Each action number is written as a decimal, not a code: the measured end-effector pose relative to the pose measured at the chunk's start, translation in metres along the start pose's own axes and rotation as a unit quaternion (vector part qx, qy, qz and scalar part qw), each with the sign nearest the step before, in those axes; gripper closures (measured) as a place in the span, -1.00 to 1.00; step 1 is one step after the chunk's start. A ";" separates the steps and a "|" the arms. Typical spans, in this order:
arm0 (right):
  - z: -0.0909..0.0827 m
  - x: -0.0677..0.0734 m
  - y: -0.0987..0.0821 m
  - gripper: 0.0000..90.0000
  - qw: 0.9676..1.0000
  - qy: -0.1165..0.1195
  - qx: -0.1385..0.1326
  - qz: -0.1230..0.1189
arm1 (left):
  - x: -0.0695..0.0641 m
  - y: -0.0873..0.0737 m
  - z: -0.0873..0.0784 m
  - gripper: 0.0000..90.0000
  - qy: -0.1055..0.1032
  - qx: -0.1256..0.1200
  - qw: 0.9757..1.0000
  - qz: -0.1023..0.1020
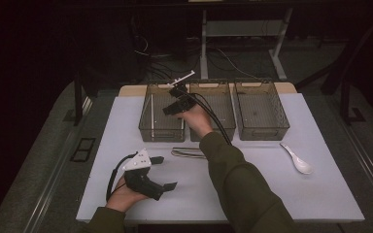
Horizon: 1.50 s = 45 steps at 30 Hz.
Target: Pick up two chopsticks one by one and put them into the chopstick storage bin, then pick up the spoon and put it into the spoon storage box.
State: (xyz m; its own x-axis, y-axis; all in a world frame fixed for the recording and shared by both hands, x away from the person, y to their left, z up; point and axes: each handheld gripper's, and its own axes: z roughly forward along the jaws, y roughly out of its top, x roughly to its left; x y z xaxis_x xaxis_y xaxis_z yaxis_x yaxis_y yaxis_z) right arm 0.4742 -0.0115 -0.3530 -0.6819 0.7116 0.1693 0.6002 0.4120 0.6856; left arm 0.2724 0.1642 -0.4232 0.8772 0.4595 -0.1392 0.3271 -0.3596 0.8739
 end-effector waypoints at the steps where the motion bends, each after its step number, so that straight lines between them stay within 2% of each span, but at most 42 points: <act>1: -0.005 -0.001 -0.003 0.03 1.000 0.001 -0.003 0.002 | 0.000 0.000 0.000 -1.00 0.000 0.001 1.000 0.001; 5: -0.023 -0.006 -0.017 -0.06 1.000 0.015 -0.012 -0.004 | -0.001 0.000 0.001 -1.00 0.001 0.003 1.000 0.006; 13: -0.059 -0.016 -0.048 -0.11 0.999 0.022 -0.024 -0.029 | -0.001 -0.001 0.001 -1.00 0.001 0.006 1.000 0.007; 24: -0.102 -0.029 -0.099 -0.14 0.998 0.039 -0.039 -0.027 | 0.000 -0.002 0.000 -1.00 0.000 0.005 1.000 0.001; 32: -0.125 -0.039 -0.140 -0.14 0.998 0.034 -0.052 -0.021 | 0.000 -0.001 0.002 -1.00 0.001 0.007 1.000 0.003; 40: -0.150 -0.049 -0.172 -0.14 0.998 0.013 -0.060 -0.017 | -0.002 -0.001 0.002 -1.00 0.004 0.010 1.000 0.004; 45: -0.166 -0.058 -0.194 0.01 0.998 -0.005 -0.056 -0.013 | -0.002 -0.001 0.000 -1.00 0.007 0.009 1.000 0.006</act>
State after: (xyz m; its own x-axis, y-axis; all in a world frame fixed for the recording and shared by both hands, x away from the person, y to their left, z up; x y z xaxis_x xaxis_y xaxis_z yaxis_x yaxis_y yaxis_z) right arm 0.3283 -0.2274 -0.3779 -0.6920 0.7074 0.1440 0.5314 0.3641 0.7649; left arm 0.2707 0.1634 -0.4240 0.8760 0.4666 -0.1223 0.3229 -0.3789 0.8673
